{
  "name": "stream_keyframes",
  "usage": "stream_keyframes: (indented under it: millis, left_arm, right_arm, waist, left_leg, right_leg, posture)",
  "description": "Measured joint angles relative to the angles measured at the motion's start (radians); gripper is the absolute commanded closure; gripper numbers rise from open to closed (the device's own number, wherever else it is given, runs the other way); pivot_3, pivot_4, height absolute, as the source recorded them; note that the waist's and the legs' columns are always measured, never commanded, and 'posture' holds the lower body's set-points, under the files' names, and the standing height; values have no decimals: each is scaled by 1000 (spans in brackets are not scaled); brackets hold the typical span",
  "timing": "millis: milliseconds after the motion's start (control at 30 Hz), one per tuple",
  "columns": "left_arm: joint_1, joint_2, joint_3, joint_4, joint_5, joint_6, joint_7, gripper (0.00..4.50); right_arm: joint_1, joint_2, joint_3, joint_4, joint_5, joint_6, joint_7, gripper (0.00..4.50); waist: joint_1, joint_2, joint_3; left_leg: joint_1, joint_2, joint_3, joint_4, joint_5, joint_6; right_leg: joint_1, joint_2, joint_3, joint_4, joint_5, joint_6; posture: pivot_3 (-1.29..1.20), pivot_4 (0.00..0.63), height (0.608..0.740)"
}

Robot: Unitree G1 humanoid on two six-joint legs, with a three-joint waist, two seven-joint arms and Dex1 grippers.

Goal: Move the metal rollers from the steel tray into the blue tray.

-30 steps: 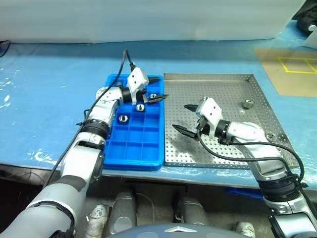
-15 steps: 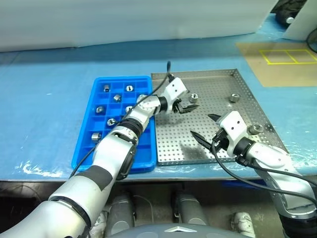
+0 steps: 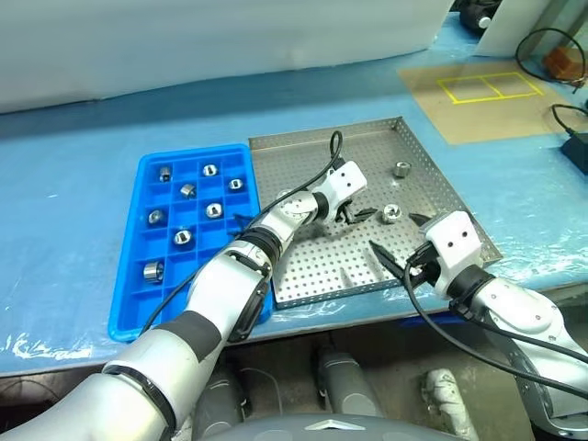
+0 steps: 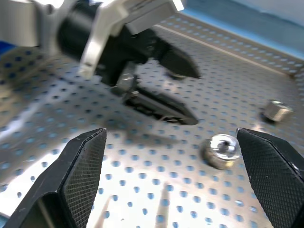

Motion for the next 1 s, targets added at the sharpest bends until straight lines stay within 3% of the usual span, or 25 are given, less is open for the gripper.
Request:
stream_keyframes:
  millis: [233, 567, 1000]
  left_arm:
    - [2, 3, 34, -8, -26, -30, -69, 741]
    - [5, -6, 25, 2, 2, 1, 86, 741]
    - [7, -9, 7, 17, 26, 45, 142, 741]
  right_arm:
    - [-39, 35, -38, 90, -1, -36, -24, 0]
    - [-6, 48, -36, 55, 1, -37, -32, 0]
    - [123, 79, -49, -75, -2, 14, -84, 0]
  waist:
    - [-17, 0, 0]
    - [-28, 0, 0]
    - [-126, 0, 0]
  left_leg:
    - [-1, -1, 0, 3, -1, 2]
    - [-2, -1, -1, 10, -5, 8]
    - [-3, -7, -2, 14, -8, 12]
  right_leg:
    - [1, -2, -1, 1, 0, 0]
    - [4, -3, -2, 0, 0, 0]
    - [7, -7, -2, -2, -2, 5]
  posture:
    - [-646, 150, 740]
    - [-768, 150, 740]
    - [-851, 150, 740]
